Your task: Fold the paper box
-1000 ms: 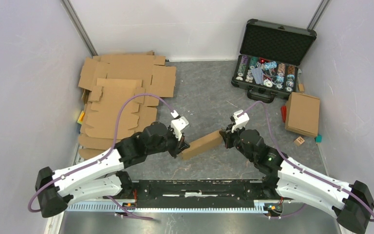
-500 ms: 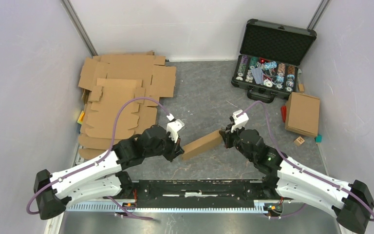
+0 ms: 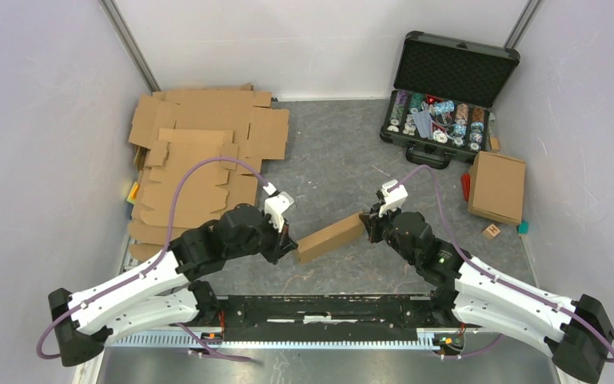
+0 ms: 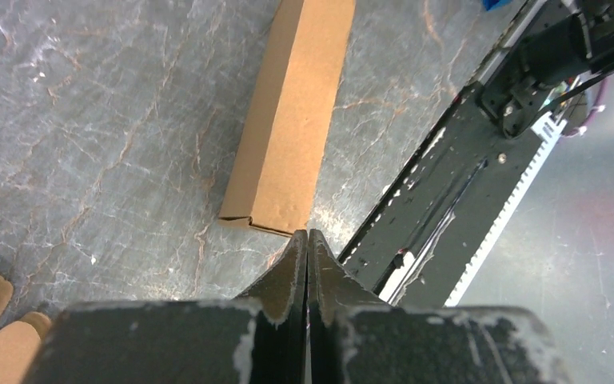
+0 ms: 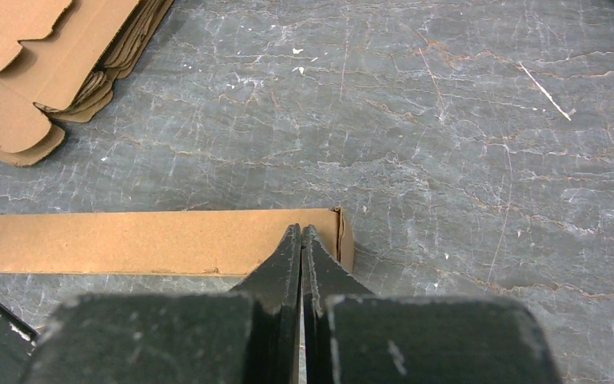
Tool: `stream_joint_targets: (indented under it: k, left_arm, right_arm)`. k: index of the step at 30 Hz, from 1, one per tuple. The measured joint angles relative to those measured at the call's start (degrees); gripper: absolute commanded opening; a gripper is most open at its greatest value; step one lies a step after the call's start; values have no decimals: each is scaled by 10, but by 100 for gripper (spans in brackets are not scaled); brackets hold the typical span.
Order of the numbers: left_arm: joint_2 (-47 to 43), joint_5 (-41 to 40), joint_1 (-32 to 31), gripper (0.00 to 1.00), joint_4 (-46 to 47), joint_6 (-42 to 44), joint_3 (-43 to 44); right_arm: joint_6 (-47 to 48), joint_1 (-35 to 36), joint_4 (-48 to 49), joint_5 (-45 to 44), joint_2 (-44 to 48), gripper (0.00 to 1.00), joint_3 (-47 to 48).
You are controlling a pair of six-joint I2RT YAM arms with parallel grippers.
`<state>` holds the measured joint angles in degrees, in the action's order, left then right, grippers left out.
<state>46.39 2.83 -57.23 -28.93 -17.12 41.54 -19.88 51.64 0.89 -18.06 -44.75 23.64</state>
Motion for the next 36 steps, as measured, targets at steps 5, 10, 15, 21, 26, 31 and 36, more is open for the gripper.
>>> stream_joint_targets:
  k: [5, 10, 15, 21, 26, 31, 36]
  left_arm:
    - [-19, 3, 0, 2, 4, 0, 4]
    - [5, 17, 0, 2, 36, 0, -33]
    - [22, 17, 1, 2, 36, 0, -40]
    - [16, -1, 2, 6, -2, 3, -6]
    - [16, -13, 2, 7, -16, 9, 33]
    - [10, -20, 2, 8, -14, 9, 27]
    - [-24, -43, 2, 15, 1, 9, -6]
  right_arm:
    - [0, 0, 0, 0, 0, 0, 0]
    - [0, 0, 0, 0, -2, 0, 0]
    - [2, -1, -1, 0, -3, 0, 3]
    - [6, -1, -11, 4, -3, 16, 10]
    - [20, 0, -40, 15, 9, 48, 21]
    - [54, 0, -89, 32, 23, 73, 41]
    - [105, 0, -155, 45, 2, 97, 108]
